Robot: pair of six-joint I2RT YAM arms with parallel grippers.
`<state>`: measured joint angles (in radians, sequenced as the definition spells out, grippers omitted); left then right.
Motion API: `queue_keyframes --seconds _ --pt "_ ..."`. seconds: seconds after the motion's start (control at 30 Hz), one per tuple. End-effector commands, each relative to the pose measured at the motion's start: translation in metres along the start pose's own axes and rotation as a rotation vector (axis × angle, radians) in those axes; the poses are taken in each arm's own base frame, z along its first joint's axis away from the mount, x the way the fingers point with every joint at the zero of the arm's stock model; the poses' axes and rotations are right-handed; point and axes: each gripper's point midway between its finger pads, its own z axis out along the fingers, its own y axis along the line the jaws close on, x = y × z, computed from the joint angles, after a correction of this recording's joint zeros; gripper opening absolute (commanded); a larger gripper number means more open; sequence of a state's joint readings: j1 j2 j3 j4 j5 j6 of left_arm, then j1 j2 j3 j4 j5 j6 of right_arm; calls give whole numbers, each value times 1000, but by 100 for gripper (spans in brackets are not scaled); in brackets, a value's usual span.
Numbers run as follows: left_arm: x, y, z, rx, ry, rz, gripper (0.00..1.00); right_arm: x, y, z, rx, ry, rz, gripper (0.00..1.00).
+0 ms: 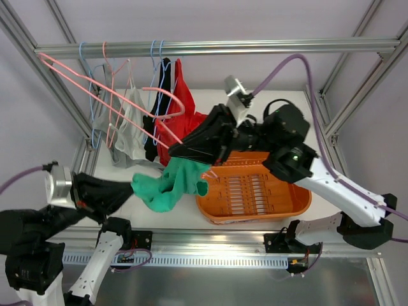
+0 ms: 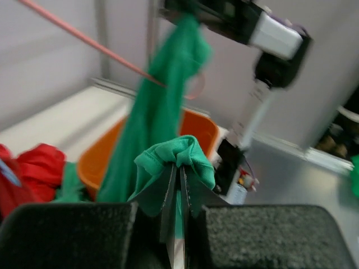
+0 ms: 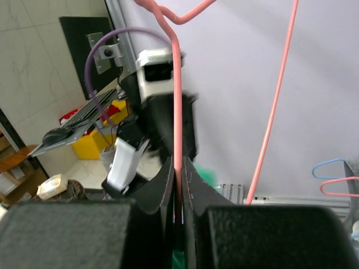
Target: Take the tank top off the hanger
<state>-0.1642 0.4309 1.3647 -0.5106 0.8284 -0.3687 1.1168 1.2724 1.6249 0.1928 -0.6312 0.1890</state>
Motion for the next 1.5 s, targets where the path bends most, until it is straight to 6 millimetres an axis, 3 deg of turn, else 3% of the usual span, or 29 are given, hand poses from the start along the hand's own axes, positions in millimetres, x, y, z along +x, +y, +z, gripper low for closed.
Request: queue_keyframes --seconds 0.0,0.03,0.1,0.17,0.2,0.33,0.47,0.5,0.57,0.63,0.8,0.97,1.03,1.1,1.13,1.17,1.27,1.33,1.4,1.47 --pt "40 -51 -23 277 111 -21 0 -42 11 20 -65 -249 -84 0" --pt "61 -44 -22 294 154 -74 0 -42 8 24 -62 -275 -94 0" --pt "86 -53 -31 361 212 -144 0 -50 8 30 -56 -366 -183 0" --pt "120 -42 -33 355 267 -268 0 -54 4 38 -25 -419 -256 0" --pt "143 -31 -31 344 309 -350 0 -58 2 39 -8 -435 -332 0" --pt "188 7 -21 179 347 -519 0 -62 -30 46 151 -451 -514 0" --pt "227 57 -22 -160 432 -636 0 -68 -64 32 380 -472 -688 0" --pt "233 82 -27 -328 443 -618 0 -64 -70 29 408 -470 -705 0" --pt "254 110 -44 -540 563 -628 0 -76 -78 15 501 -508 -726 0" --pt "270 131 -74 -750 683 -604 0 -82 -78 9 528 -514 -748 0" --pt "275 133 -87 -843 692 -632 0 -98 -72 -12 584 -553 -789 0" --pt "277 145 -103 -980 663 -619 0 -95 -76 -25 637 -560 -785 0" --pt "275 147 -107 -1012 639 -617 0 -101 -69 -32 628 -624 -781 0" --pt "267 150 -112 -1059 577 -600 0 -95 -71 -41 642 -687 -766 0" --pt "262 151 -114 -1074 538 -590 0 -109 -60 -54 639 -818 -775 0" --pt "254 150 -116 -1089 494 -580 0 -111 -61 -59 657 -856 -769 0" --pt "238 149 -128 -1147 355 -562 0 -121 -60 -58 656 -871 -788 3" --pt "240 149 -133 -1165 329 -570 0 -129 -61 -59 680 -869 -803 6" --pt "253 149 -136 -1182 361 -597 0 -131 -72 -60 743 -809 -800 3" --pt "262 146 -139 -1181 373 -615 0 -146 -80 -76 843 -796 -760 0"
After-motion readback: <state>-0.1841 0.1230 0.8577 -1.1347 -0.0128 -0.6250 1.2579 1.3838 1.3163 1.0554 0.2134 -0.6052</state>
